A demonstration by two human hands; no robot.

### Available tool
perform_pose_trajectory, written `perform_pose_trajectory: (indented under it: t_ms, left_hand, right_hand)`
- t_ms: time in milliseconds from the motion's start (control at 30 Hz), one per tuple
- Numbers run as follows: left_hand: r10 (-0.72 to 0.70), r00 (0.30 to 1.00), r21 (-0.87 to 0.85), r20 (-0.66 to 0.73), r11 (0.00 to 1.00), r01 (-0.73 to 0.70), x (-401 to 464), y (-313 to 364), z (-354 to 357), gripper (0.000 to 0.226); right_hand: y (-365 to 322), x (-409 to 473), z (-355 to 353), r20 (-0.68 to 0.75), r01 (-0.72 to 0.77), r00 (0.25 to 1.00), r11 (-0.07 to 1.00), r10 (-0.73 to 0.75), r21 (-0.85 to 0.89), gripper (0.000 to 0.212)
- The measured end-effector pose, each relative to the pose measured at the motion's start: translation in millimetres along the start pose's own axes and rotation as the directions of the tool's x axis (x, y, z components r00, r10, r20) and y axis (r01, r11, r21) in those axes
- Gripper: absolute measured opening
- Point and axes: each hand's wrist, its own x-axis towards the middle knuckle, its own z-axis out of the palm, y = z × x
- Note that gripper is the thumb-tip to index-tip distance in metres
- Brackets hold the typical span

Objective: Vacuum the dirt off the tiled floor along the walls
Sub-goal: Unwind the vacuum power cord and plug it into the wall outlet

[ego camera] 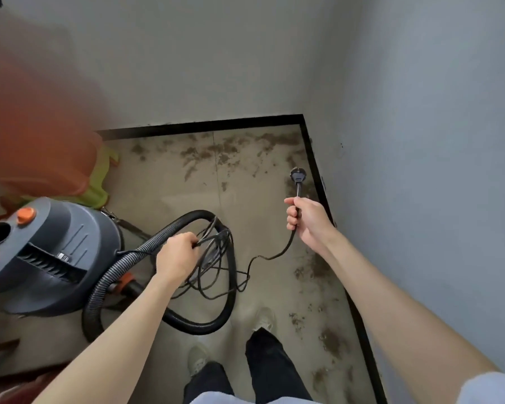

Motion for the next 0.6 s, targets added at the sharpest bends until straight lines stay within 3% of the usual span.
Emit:
perform_pose_trajectory:
  t_ms: [167, 267, 367, 600]
  left_hand:
    - [-0.254, 0.962, 0.158, 0.104, 0.959, 0.236, 5.5, -6.8, 17.0, 0.026]
    - [-0.294, 0.951, 0.133, 0.093, 0.951, 0.281, 14.7, -7.6, 21.9, 0.031]
    - [-0.252, 0.961, 0.020, 0.115, 0.968, 0.252, 25.0, 6.1, 25.1, 0.029]
    - [0.063, 0.986, -0.372, 0.156, 0.928, -0.001, 43.3, 73.0, 28.1, 0.028]
  right_hand:
    - [-11.8, 24.9, -11.7, 0.059, 0.005, 0.998, 0.998, -0.001, -0.065, 0.026]
    - [-18.2, 37.8, -16.1, 0.133, -0.014, 0.991, 1.000, 0.012, 0.016, 0.028]
    - [-25.3, 46.1, -14.9, 0.205, -0.076, 0.977, 0.994, 0.059, 0.076, 0.028]
    - [-47.9, 53.4, -3.8, 0.334, -0.090, 0.942, 0.987, 0.041, 0.132, 0.026]
